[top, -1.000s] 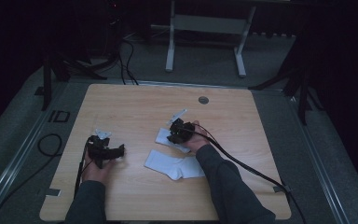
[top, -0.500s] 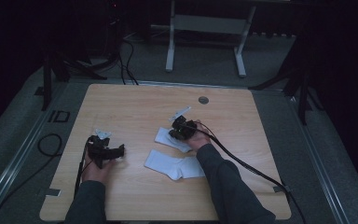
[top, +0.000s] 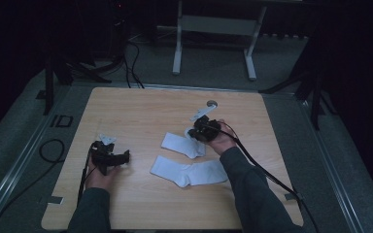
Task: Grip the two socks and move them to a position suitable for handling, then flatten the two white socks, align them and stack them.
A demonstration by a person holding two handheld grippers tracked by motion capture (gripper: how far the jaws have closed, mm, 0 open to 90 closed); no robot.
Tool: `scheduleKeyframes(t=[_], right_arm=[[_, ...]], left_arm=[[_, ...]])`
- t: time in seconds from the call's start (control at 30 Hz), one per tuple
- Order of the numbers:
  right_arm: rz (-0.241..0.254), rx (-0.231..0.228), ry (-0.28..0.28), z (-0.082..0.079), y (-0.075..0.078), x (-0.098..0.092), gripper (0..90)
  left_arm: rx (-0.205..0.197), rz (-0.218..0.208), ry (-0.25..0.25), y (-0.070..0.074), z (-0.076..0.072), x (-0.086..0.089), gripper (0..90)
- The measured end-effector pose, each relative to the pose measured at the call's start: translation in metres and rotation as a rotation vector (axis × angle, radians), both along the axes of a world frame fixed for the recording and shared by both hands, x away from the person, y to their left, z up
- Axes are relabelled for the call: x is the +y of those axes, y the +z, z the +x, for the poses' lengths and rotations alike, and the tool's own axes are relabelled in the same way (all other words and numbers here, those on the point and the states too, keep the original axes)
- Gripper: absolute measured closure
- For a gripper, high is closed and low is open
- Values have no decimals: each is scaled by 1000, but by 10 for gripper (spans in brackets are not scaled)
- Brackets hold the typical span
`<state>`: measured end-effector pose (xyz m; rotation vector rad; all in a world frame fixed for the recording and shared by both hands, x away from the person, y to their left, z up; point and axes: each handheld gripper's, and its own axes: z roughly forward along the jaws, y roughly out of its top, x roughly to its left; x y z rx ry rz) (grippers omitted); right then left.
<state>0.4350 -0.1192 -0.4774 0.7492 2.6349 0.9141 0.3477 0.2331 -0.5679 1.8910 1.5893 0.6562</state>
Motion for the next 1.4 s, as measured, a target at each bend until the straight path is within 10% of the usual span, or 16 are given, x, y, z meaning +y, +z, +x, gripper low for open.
scheduleKeyframes(t=[0.57,0.87,1.4], right_arm=[[-15,26,-124,-9,-15,-94,820],[-10,8,-189,-11,-9,-118,545],[-5,-1,-78,-11,-4,-75,537]], left_arm=[[0,0,0,0,0,0,115],[-1,0,0,0,0,0,115],[-1,0,0,0,0,0,115]])
